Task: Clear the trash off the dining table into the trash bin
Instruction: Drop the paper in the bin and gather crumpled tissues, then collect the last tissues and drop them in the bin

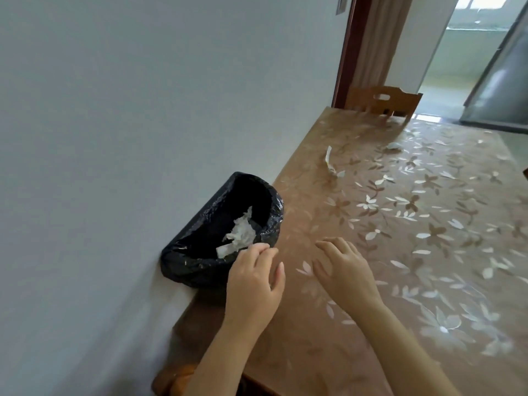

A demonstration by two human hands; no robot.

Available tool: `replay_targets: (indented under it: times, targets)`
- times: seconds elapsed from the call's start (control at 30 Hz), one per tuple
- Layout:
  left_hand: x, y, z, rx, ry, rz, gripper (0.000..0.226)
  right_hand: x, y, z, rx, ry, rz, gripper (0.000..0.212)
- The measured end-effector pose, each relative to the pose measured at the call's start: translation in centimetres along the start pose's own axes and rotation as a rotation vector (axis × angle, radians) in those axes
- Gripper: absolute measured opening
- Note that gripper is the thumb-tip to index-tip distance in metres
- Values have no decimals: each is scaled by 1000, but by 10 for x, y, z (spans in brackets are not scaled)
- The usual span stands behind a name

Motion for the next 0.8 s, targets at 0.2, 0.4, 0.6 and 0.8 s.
replay_targets:
  times: [0.2, 0.4, 0.6, 0.8]
  targets:
    - [-54, -56, -33, 219, -86, -99, 23, -52, 22, -53, -19, -168, -74, 30]
    - [-121, -99, -48, 370, -195, -128, 25, -126, 68, -131, -93, -447, -135, 29]
    - [-211, -131, -75, 466, -362, -186, 25, -187, 124, -224, -192, -674, -177, 29]
    - [-318, -159, -133, 577, -550, -299, 26, -230, 182, -327, -304, -841, -207, 31]
Point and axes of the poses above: each hand's wrist, its own z-axis towards the middle knuckle, its own y-axis out of the back of the hand, x = y × z, the point moved 10 cm from there along z, towards the middle knuckle
